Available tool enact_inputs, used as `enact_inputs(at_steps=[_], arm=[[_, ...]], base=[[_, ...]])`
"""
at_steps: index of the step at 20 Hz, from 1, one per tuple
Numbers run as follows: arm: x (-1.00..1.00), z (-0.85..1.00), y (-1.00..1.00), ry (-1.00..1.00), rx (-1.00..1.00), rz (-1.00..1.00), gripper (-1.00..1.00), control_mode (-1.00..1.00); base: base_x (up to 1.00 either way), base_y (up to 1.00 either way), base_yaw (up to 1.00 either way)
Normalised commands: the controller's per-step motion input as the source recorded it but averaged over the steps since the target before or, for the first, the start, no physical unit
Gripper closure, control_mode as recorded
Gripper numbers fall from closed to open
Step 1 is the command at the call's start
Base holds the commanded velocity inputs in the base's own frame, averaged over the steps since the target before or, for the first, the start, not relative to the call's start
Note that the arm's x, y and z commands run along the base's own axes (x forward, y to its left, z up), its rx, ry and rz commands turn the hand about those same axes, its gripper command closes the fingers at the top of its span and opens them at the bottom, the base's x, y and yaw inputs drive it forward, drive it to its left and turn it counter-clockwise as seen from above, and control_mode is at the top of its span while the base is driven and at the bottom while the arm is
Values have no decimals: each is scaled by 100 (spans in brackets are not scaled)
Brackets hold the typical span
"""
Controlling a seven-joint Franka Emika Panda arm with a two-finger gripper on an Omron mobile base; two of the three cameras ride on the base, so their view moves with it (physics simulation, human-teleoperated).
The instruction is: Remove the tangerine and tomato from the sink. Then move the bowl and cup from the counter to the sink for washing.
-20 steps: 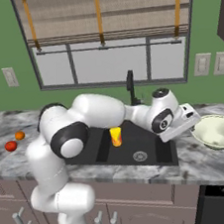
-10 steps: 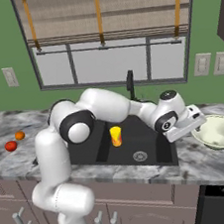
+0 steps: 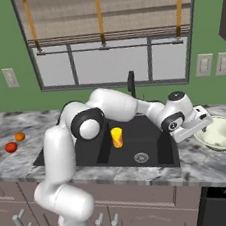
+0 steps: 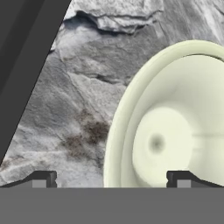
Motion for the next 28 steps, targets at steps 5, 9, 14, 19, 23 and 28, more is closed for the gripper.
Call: enact_inputs(at_steps=[5, 9, 14, 19, 23, 28], arm=[[21, -19, -11, 2, 0, 0, -100, -100], [21, -16, -14, 2, 0, 0, -100, -100], [17, -14, -14, 3, 0, 0, -100, -100], [6, -11, -12, 3, 0, 0, 100, -100], [0, -5, -8, 6, 0, 0, 100, -100], [0, 1, -2, 4, 4, 0, 100, -100]], base=[[0, 0, 0], [0, 0, 0], [0, 0, 0], [0, 0, 0], [0, 0, 0], [0, 0, 0]])
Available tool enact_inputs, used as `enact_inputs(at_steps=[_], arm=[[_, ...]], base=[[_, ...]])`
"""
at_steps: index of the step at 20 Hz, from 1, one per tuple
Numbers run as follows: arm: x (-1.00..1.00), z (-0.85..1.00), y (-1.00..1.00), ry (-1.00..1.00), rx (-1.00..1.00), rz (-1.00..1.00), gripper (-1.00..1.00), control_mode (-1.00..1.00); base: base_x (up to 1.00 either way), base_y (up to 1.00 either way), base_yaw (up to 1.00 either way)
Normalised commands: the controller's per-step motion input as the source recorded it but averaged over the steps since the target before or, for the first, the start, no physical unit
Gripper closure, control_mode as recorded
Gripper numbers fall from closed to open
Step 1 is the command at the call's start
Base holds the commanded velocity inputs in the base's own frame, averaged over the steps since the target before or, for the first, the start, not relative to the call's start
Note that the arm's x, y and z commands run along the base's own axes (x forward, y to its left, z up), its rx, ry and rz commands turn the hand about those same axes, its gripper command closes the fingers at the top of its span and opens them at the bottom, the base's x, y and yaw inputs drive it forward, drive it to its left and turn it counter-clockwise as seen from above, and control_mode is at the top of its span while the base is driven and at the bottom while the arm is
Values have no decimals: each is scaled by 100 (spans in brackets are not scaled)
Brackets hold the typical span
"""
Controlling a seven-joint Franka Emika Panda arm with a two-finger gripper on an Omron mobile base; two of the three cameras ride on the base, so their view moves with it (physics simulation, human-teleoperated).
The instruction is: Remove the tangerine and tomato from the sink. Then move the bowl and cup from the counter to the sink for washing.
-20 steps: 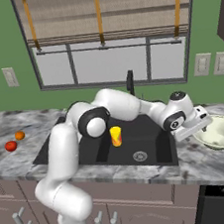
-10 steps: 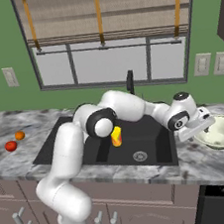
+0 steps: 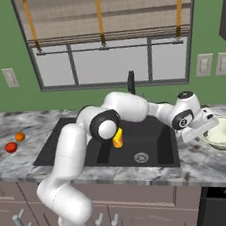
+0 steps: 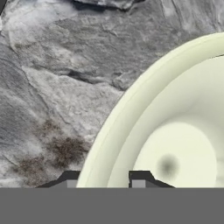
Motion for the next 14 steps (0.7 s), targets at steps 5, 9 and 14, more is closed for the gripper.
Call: enact_inputs(at_steps=[5, 9, 14], arm=[[-1, 9, 0, 0, 3, 0, 100, -100], [-4, 22, 0, -5, 0, 0, 100, -100], [-13, 31, 3, -17, 0, 0, 100, -100]], base=[[0, 0, 0], [0, 0, 0], [0, 0, 0]])
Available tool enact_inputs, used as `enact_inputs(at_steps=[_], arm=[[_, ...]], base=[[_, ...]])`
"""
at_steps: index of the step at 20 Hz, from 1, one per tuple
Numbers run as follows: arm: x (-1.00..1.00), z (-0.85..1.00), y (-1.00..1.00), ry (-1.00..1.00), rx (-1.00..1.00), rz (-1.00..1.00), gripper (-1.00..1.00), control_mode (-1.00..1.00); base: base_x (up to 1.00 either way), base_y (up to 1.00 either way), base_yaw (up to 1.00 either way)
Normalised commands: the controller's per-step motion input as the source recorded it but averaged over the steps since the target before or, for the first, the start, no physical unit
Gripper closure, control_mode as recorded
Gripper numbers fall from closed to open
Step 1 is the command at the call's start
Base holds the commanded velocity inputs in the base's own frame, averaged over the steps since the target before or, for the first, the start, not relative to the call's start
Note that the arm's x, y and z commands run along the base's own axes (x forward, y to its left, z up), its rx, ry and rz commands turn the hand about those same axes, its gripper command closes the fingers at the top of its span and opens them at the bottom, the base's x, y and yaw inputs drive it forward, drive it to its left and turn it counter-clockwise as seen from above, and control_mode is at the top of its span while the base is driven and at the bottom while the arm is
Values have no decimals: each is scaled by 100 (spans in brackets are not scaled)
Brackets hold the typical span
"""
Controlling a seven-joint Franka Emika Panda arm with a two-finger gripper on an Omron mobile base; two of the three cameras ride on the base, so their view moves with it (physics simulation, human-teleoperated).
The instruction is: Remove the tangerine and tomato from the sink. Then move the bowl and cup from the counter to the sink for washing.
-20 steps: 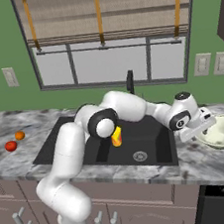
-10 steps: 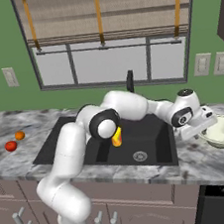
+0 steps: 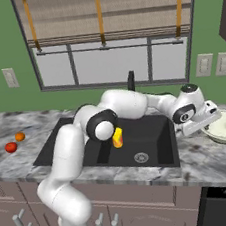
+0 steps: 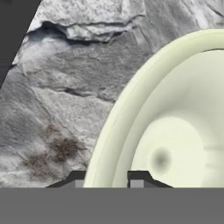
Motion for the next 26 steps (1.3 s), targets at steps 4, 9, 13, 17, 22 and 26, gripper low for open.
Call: enact_inputs(at_steps=[4, 9, 13, 17, 22, 26], arm=[[-24, 33, 16, -23, 1, 0, 100, -100], [-25, 34, 18, -17, 1, 2, 100, -100], [-19, 31, 30, -4, 0, 5, 100, -100], [-16, 33, 30, 0, -1, 10, 100, -100], [-16, 33, 33, 6, -8, 13, 100, -100], [-24, 34, 26, 12, -9, 12, 100, -100]], base=[[0, 0, 0], [0, 0, 0], [0, 0, 0], [0, 0, 0], [0, 0, 0], [0, 0, 0]])
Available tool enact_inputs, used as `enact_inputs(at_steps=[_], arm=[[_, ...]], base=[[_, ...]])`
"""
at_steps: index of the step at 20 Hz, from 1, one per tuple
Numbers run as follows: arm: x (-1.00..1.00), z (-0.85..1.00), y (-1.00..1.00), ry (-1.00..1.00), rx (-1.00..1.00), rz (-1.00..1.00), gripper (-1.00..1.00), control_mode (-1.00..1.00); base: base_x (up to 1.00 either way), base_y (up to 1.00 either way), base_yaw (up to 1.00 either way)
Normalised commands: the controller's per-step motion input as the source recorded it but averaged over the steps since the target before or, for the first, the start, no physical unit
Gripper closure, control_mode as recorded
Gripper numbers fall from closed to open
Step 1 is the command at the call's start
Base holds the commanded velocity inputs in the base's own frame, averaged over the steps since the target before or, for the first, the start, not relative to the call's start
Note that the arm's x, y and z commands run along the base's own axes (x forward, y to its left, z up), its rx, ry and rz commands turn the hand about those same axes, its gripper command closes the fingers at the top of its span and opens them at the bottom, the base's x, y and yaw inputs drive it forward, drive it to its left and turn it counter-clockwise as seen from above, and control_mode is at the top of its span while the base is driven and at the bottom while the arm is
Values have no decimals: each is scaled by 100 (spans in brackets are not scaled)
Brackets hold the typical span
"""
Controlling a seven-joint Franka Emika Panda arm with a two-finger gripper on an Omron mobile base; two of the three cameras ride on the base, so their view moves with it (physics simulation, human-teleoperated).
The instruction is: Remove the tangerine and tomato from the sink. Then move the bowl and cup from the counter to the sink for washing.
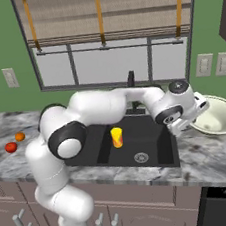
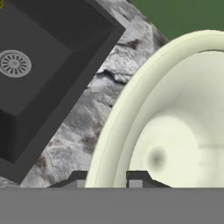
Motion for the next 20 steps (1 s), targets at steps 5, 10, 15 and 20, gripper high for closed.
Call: enact_inputs(at_steps=[5, 10, 15, 20], arm=[[-28, 24, 29, 16, -13, 11, 100, -100], [-29, 19, 34, 17, -7, 10, 100, -100], [-24, 17, 37, 8, 0, 8, 100, -100], [-18, 20, 40, 2, 0, 8, 100, -100]], base=[[0, 0, 0], [0, 0, 0], [0, 0, 0], [0, 0, 0]])
